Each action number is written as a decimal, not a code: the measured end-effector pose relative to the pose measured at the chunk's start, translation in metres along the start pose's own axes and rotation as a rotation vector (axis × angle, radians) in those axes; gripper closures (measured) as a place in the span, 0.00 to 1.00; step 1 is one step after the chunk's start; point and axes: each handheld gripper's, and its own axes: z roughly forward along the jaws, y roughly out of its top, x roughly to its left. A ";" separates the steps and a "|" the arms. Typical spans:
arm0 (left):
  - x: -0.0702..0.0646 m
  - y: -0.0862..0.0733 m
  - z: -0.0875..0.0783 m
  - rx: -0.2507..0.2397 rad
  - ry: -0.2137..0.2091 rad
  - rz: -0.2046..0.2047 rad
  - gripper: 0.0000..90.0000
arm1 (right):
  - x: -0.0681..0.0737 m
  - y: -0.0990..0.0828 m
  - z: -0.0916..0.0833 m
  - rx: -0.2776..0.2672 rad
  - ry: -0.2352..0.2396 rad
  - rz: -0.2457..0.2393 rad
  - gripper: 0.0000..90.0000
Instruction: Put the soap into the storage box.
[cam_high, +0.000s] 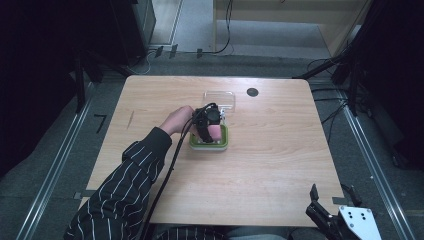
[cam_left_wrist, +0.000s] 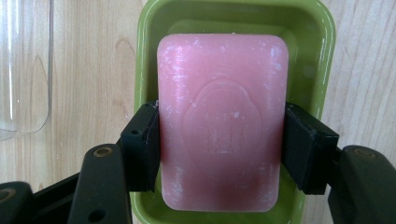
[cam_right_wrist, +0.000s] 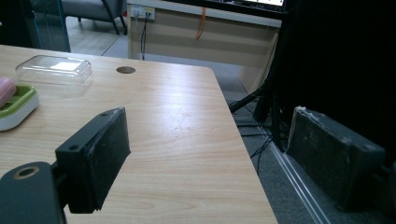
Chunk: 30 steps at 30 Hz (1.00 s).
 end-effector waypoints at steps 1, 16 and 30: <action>0.000 0.000 0.000 0.000 0.000 0.000 0.42 | 0.000 0.000 0.000 0.000 0.000 0.000 0.14; 0.000 -0.002 0.005 0.000 0.009 0.020 0.42 | 0.000 0.000 0.000 0.000 -0.001 0.001 0.14; 0.002 -0.004 0.006 -0.017 0.009 0.023 0.42 | 0.000 0.000 0.000 0.000 -0.001 0.000 0.14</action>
